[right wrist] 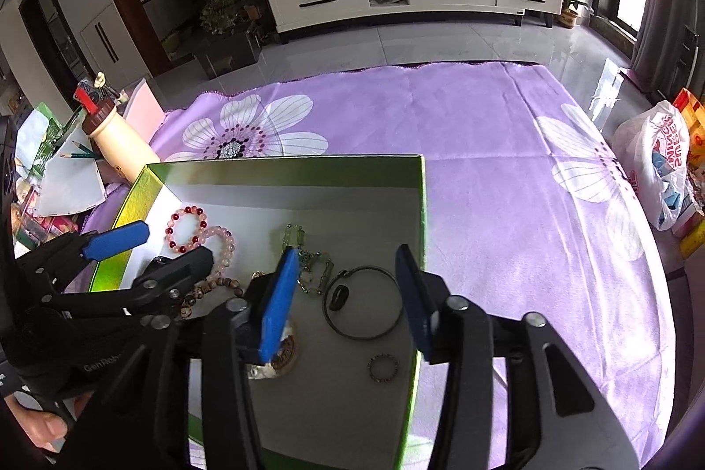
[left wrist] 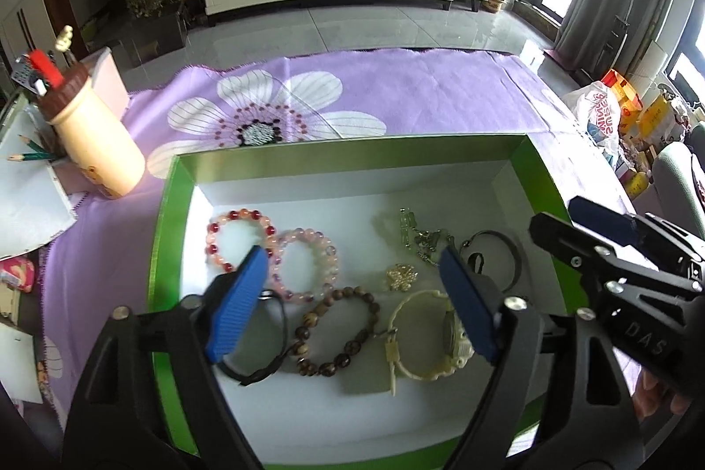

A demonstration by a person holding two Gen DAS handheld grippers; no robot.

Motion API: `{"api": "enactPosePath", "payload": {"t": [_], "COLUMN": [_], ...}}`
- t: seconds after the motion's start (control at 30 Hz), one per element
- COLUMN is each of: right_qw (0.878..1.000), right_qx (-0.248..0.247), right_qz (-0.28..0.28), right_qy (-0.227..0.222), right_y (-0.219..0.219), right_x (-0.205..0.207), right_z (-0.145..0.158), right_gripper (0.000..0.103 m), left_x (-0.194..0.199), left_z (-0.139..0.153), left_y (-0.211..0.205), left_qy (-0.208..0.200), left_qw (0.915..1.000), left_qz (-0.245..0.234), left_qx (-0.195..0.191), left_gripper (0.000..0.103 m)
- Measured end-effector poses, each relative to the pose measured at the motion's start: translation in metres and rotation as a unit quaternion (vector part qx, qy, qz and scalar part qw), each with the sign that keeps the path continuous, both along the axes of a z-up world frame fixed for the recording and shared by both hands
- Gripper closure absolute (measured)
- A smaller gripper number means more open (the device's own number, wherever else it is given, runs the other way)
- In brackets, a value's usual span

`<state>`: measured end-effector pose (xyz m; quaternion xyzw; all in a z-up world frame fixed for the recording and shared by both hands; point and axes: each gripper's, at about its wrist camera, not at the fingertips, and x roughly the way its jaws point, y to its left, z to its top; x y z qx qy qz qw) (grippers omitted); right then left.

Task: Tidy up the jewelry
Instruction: 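Lift both open tools out of the green box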

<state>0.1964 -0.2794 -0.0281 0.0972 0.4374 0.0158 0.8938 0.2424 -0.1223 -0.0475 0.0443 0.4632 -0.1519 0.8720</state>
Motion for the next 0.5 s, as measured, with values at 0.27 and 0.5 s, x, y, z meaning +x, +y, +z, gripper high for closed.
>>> {"api": "enactPosePath", "payload": {"t": [0.27,0.5], "right_qw": [1.0,0.999], "right_qx": [-0.02,-0.046], "right_qz": [-0.007,0.015], "right_qy": [0.001,-0.002], "right_y": [-0.002,0.016], "right_x": [-0.022,-0.042], "right_z": [0.015,0.028], "right_gripper": [0.022,0.001], "left_x": [-0.02,-0.034], "left_z": [0.024,0.042], "left_y": [0.025,0.044], "left_qy": [-0.022,-0.032], "left_qw": [0.9996,0.9991], "left_qz": [0.017,0.028], "left_qx": [0.009,0.005], "left_gripper": [0.009,0.002]}}
